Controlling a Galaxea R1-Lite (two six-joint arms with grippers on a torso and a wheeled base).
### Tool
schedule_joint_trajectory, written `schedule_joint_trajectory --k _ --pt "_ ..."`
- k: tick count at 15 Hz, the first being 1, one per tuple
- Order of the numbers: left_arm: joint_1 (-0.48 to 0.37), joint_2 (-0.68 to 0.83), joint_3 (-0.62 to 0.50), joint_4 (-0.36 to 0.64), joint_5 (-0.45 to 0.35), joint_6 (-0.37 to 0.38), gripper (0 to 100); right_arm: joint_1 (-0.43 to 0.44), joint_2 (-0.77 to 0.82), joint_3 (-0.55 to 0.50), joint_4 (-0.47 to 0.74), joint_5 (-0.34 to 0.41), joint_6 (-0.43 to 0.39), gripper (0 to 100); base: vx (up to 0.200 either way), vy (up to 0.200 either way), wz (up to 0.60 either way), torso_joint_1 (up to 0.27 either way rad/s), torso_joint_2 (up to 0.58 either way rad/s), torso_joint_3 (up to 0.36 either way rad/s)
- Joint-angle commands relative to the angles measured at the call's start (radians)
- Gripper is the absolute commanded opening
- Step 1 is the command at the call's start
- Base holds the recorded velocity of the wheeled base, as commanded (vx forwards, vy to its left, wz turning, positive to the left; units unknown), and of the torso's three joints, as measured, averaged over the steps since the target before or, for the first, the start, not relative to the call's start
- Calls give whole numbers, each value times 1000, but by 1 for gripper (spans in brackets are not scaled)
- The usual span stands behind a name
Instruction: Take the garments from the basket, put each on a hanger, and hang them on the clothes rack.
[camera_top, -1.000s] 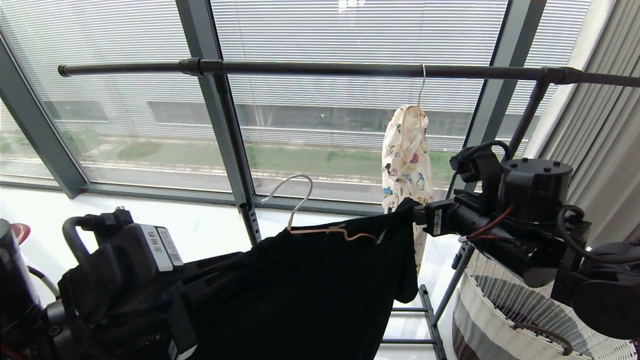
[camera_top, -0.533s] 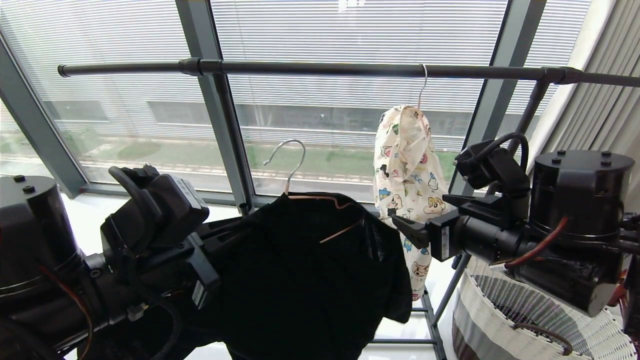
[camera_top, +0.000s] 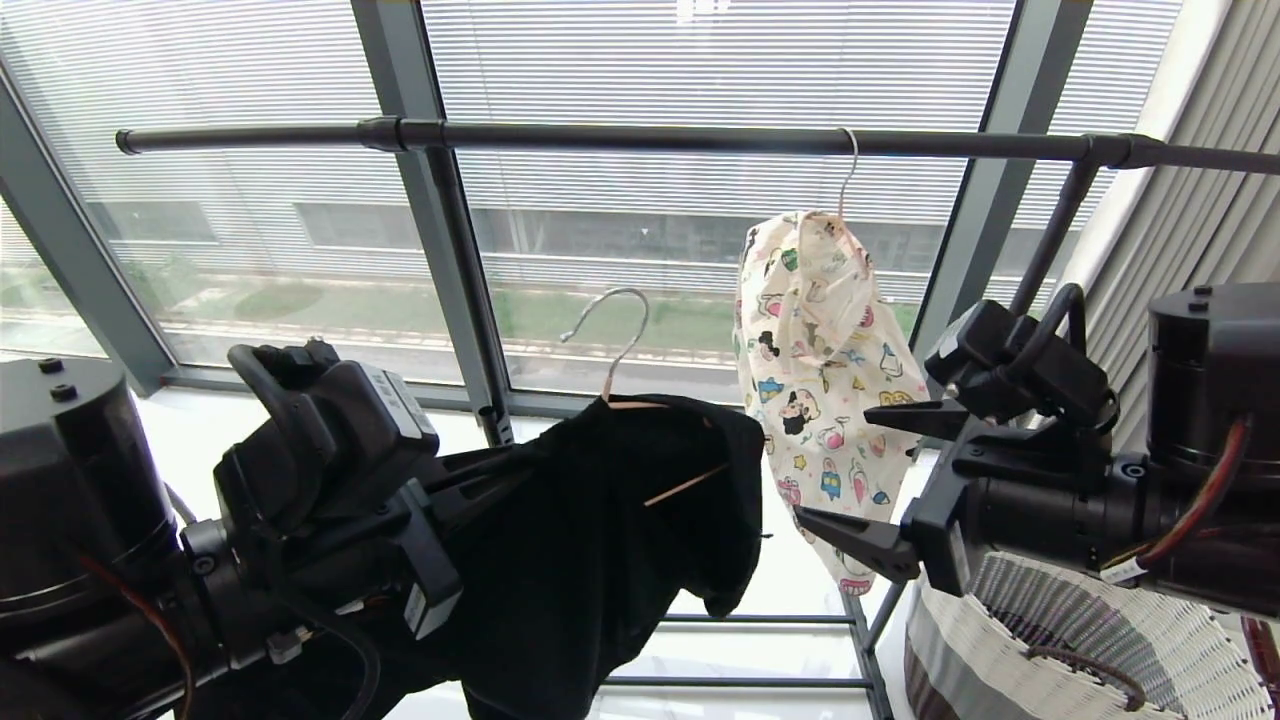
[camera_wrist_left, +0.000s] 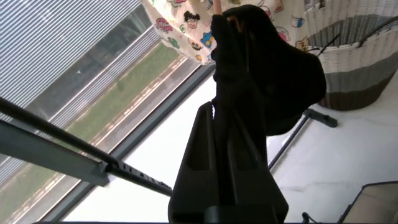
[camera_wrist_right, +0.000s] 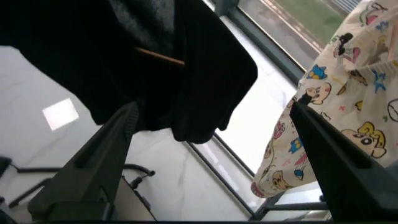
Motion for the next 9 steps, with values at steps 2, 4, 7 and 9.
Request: schedule_joint_trajectory --k 2,4,7,9 --pt "-117 -4 2 0 0 -2 0 -88 -7 -99 157 150 -153 100 0 0 0 0 0 0" --pt "-192 -1 2 0 1 1 0 -96 0 -153 288 194 -233 100 0 0 0 0 0 0" --pt "-263 4 -3 0 3 5 0 -82 20 -163 326 243 -263 100 0 0 0 0 0 0" --pt "-312 1 -4 0 3 9 0 -58 21 -165 378 256 -274 100 0 0 0 0 0 0"
